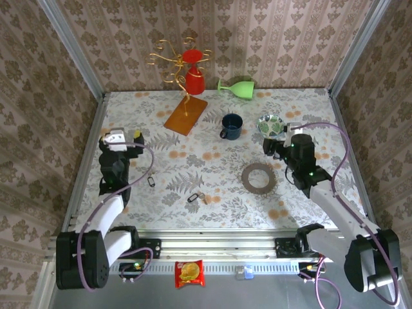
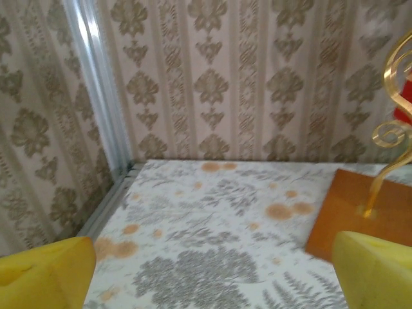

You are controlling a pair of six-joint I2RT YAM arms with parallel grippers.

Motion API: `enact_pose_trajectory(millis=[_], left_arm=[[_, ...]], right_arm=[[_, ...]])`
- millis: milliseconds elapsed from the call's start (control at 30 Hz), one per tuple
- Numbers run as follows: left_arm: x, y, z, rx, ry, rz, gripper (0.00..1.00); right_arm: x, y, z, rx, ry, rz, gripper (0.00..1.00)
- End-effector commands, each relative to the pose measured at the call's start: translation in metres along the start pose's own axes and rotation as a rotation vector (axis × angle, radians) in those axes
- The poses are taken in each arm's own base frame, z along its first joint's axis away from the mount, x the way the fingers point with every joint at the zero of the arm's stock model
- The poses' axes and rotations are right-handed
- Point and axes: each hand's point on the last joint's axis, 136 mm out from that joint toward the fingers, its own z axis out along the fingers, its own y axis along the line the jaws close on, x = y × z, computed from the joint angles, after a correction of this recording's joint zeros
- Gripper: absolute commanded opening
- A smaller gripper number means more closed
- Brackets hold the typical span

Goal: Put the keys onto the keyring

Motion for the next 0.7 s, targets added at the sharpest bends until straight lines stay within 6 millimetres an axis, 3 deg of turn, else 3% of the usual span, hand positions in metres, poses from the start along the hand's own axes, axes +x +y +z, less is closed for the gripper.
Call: enact_pose_trajectory(millis=[0,133,433,533,667], left_arm=[[0.021,-0.033,-0.006,0.121,0.124,-0.069,0.92],[0.026,-0.088,-0.013,0.252,0.166,-0.058,0.91],[0.051,-0.208,-0.037,0.520,0.287,-0.083,0.90],[0.065,-0.231,-0.044,0.564,0.312,-0.079,0.90],[0.075,-0.245,-0.045,0.579,0.336,-0.134,0.88]], right_arm=[[0.052,-0.001,-0.020,0.065,0.259,0.126,0.77],[0.084,0.023,-0.031,0.029,0.448,0.153,0.72],[0.143,0.055,-0.046,0.069,0.782,0.041,0.60],[0.155,0.068,-0.042,0.061,0.825,0.027,0.56],[0.161,0.077,-0.032,0.083,0.828,0.051,0.51]])
